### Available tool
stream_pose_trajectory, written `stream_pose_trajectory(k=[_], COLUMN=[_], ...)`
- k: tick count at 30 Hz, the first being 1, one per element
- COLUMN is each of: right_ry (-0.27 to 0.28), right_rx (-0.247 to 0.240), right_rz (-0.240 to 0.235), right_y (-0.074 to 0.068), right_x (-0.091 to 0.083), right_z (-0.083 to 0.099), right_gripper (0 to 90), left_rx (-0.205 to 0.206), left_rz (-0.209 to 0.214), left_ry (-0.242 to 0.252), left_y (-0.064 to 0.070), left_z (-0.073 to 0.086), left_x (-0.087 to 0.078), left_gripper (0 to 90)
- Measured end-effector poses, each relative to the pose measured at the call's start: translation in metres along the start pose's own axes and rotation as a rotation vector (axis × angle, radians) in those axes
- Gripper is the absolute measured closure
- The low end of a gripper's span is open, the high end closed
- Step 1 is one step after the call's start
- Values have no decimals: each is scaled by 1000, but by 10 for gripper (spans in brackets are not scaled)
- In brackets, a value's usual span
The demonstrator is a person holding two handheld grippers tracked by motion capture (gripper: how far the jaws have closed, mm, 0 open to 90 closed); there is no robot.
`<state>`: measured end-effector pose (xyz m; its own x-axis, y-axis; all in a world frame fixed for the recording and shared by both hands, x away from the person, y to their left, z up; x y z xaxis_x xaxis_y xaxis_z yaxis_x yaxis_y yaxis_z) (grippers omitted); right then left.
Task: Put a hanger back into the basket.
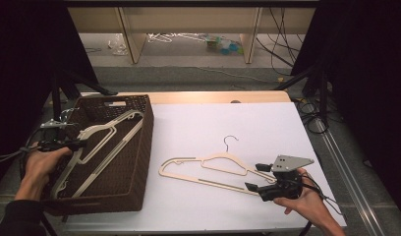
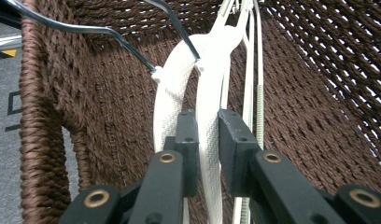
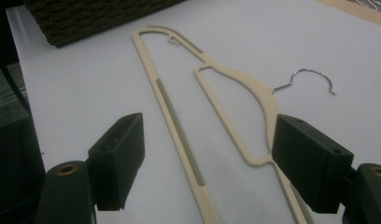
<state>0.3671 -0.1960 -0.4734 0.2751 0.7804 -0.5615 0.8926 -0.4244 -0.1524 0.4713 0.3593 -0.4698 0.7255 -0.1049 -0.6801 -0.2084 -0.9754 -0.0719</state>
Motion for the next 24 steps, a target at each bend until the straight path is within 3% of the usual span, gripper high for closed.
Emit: stream_pose_trajectory(k=[1,2,3,4,5,6,7,8,9,10,12,13,15,17,18,19,21,22,24], right_ry=[0,0,2,6,6,8,5,4,5,6,2,4,6,4,4,4,5,6,12], right_rx=[0,0,-5,-1,-1,1,-1,3,-9,-4,-3,-3,-5,2,2,3,2,1,5], right_rz=[2,2,6,6,6,6,5,5,6,5,4,4,4,6,6,8,4,5,11], right_y=[0,0,1,1,1,1,1,0,1,1,1,1,1,2,2,2,1,1,2], right_x=[0,0,0,-1,-1,0,0,0,1,1,1,1,1,1,1,1,1,1,1], right_z=[0,0,0,0,0,0,0,0,0,0,1,1,0,1,1,1,1,1,0], right_gripper=[264,264,264,265,265,264,264,264,264,264,264,264,264,264,264,264,264,264,264], left_rx=[32,32,79,123,123,61,108,108,103,72,91,79,101,84,84,13,-5,15,-42], left_rz=[3,3,-18,-4,-4,-17,-16,-16,-32,-35,-34,-37,-37,-80,-80,-121,-126,-117,-125], left_ry=[13,13,13,23,23,22,19,19,-10,-16,1,-7,-3,-9,-9,-8,19,26,48], left_y=[-1,-1,-5,-7,-7,-7,-11,-11,-14,-12,-10,-7,-6,-3,-3,-5,-5,-6,0], left_z=[-1,-1,0,-2,-2,0,0,0,3,4,1,1,0,-3,-3,-4,-8,-10,-13], left_x=[1,1,2,3,3,5,7,7,10,11,11,9,8,0,0,-5,-9,-12,-17], left_gripper=[779,777,777,775,775,773,771,769,764,761,750,732,677,608,572,542,525,520,486])
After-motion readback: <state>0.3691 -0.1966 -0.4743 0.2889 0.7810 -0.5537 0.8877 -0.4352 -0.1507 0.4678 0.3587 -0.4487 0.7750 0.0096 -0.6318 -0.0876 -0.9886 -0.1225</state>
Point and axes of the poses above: each handheld gripper's, and its own axes: x roughly forward along the jaws, z roughly out of its underside, y roughly to its right, the point moved 9 cm from there along x, roughly forward along the jaws, and after that the axes turned 11 degrees about -z, right-handed, at the moved point
